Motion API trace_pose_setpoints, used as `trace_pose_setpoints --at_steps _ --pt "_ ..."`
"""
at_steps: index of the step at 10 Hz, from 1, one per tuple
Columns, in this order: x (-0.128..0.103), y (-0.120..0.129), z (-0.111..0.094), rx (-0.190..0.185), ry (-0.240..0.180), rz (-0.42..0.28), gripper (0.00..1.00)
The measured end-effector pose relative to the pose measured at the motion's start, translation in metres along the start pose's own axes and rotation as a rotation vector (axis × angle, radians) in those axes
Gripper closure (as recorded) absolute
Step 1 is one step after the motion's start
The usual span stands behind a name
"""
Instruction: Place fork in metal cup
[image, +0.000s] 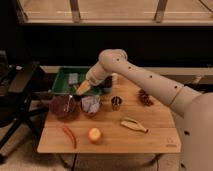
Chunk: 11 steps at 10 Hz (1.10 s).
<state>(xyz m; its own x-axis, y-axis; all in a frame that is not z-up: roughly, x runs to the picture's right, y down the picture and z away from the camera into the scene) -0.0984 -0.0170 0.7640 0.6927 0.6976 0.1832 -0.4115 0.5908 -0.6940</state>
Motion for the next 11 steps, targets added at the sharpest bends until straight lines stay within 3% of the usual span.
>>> trace_pose_setpoints --at_steps 4,6,9,10,11 --pt "0.000 0.001 0.001 -0.010 -0.005 0.004 0.35" --pt "-0.005 0.003 0.014 -0.052 -0.039 0.004 0.35" --pt "-0.037 0.015 0.065 -0.126 -0.073 0.003 0.35" --pt "-0.044 0.015 0.076 -0.134 -0.078 0.003 0.35" --pt "-0.050 0.011 0.093 -0.119 -0.084 0.017 0.35"
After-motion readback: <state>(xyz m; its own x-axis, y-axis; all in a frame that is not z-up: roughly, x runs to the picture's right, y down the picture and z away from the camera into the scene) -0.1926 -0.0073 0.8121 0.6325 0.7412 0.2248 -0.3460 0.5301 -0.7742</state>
